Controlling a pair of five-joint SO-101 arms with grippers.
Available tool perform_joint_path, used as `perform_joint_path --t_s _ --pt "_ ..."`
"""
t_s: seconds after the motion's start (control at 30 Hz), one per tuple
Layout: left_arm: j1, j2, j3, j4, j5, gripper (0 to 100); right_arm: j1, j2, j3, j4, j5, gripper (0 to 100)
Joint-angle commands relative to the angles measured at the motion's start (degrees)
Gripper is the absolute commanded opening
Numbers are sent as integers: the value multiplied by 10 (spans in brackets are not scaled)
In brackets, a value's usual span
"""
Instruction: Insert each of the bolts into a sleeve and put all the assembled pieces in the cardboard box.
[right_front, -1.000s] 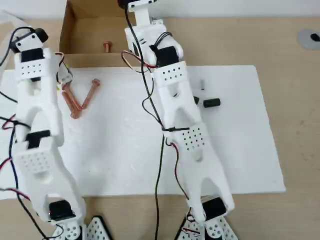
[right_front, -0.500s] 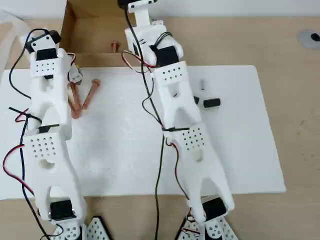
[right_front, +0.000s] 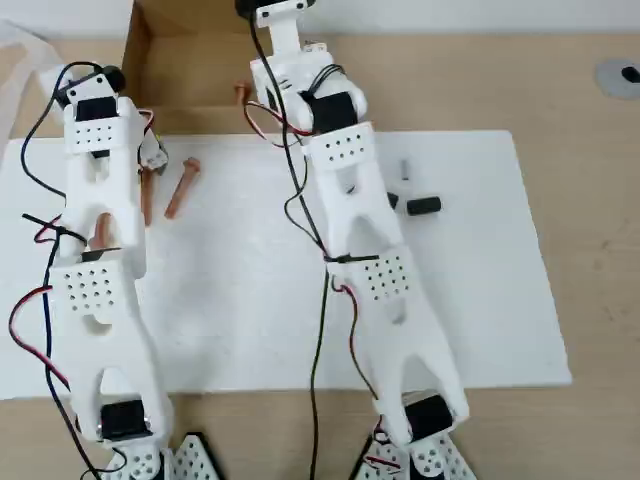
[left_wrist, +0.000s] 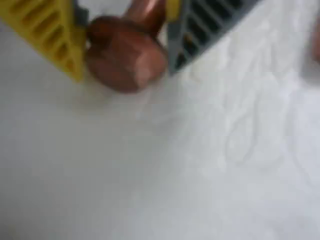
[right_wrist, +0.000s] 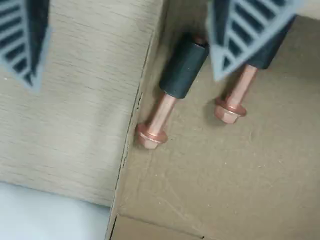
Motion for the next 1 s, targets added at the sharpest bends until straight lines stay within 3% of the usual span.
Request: perform_joint_path --t_s 0.0,0.37,0.67,0.97 --pt "-4 1 1 42 -5 114 7 -37 -29 2 1 261" --pt "-15 1 -40 101 -84 122 7 -38 -29 2 1 261" --pt "-43 2 -102 144 -212 153 6 -39 -29 27 1 261" --pt "-40 5 -77 141 -221 153 6 -40 -29 28 1 261"
